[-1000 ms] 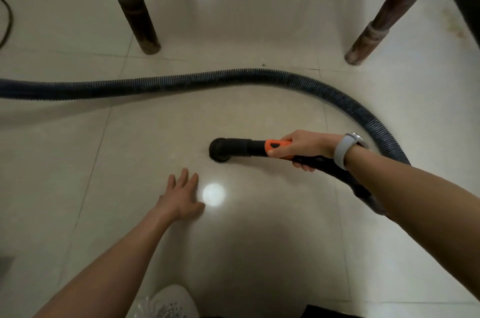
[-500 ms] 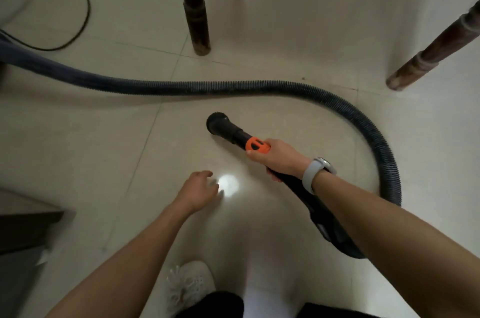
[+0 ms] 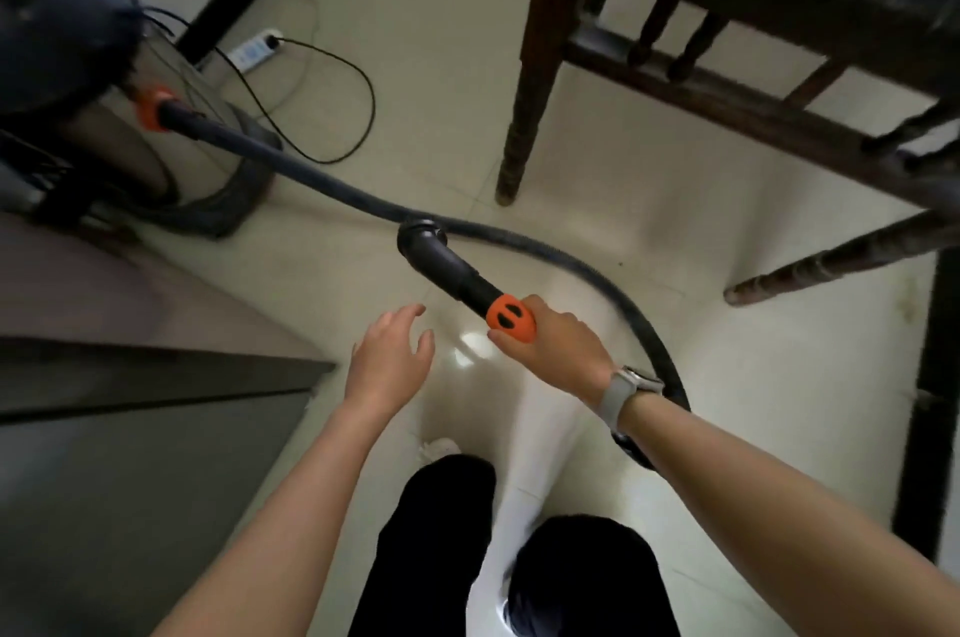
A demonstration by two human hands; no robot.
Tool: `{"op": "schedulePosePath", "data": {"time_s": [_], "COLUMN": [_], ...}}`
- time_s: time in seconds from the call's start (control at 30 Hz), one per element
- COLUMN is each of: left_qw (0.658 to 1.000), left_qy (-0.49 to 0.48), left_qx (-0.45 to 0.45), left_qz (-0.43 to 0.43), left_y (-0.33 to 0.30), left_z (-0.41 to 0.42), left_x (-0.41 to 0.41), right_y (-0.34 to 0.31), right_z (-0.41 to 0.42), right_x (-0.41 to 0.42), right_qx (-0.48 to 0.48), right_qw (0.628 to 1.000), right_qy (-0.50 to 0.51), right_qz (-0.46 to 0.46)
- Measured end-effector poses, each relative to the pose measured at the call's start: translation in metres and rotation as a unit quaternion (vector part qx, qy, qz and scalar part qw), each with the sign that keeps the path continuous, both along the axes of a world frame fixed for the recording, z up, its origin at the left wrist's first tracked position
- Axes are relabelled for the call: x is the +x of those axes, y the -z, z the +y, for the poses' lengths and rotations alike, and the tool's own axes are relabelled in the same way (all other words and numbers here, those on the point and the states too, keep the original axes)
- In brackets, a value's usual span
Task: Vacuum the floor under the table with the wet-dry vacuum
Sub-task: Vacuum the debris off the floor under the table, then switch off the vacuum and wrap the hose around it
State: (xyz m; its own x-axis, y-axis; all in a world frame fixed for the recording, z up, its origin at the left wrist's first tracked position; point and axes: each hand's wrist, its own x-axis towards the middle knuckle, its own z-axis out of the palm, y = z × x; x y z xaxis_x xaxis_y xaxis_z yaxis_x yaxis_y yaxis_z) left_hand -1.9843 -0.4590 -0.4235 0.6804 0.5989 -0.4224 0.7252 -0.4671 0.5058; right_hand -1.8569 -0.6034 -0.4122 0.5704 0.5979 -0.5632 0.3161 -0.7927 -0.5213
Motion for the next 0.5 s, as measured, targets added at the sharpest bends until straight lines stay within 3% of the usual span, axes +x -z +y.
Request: {"op": "schedulePosePath", "data": {"time_s": [0.2,0.37,0.5], "left_qw": [0.995,0.984,0.973], "left_qy": [-0.055,-0.132,-0.194], "left_qx": [0.054,0.08,0.073], "left_qz": [-0.055,-0.092,-0.103], "left_y": [-0.167,-0.228,-0.246], "left_z": [0.067,0.119,0.143], "left_x": [-0.015,-0.03,-0.028], "right_y": [-0.167,-0.24,-0.254], "right_z": [0.07,0.144,0.203], "right_x": [0.0,0.009,0.013], "right_qx": [0.007,0.053,0.082], "right_qw": [0.989,0.977,0.973], "right_qy": [-0.11,-0.151,-0.162], "right_qz": [-0.102,-0.141,-0.142]}}
